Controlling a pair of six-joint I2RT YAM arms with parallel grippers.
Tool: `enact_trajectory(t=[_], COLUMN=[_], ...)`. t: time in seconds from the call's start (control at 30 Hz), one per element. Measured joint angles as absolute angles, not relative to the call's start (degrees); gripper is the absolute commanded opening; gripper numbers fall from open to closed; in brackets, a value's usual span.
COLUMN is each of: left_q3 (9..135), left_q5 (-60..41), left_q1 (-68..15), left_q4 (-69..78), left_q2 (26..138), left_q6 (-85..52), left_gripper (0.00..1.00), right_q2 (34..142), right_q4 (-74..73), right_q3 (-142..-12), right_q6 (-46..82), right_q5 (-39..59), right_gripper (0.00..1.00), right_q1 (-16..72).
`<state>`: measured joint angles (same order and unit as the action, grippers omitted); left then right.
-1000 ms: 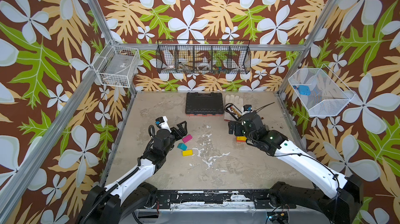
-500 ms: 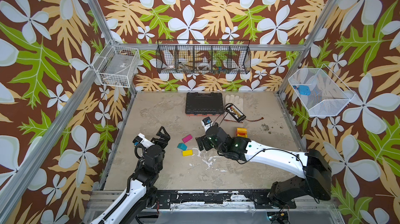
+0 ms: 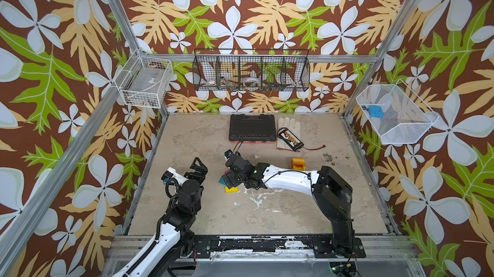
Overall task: Build the wood block tower
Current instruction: 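Lower the right gripper onto the magenta block and close on it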
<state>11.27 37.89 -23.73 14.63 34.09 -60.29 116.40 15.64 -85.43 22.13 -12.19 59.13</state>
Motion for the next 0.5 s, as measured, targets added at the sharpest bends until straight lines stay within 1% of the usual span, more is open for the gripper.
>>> enact_trajectory(t=[0.1, 0.2, 0.33, 0.5], left_q3=[11.27, 11.29, 11.29, 11.29], left_q5=[37.89, 37.89, 37.89, 37.85], left_q1=[-23.73, -23.7, -23.68, -23.68], left_q4=[14.44, 14.41, 14.41, 14.41], left_q2=[34.15, 34.15, 34.24, 34.52], left_q6=[-60.42, -60.53, -60.9, -60.93], left_gripper=[1.0, 1.0, 1.0, 1.0], right_q2=[120.07, 123.42, 127.42, 131.0], right_q4=[17.67, 19.59, 22.37, 24.1], right_q3=[-89.95, -93.95, -98.02, -101.49], right_q6=[22.57, 23.7, 24.05, 24.58], right_q5=[-12.47, -12.38, -12.45, -11.92], right_gripper=[0.87, 0.83, 0.82, 0.82], right_q1=[58.24, 56.8, 55.29, 55.44])
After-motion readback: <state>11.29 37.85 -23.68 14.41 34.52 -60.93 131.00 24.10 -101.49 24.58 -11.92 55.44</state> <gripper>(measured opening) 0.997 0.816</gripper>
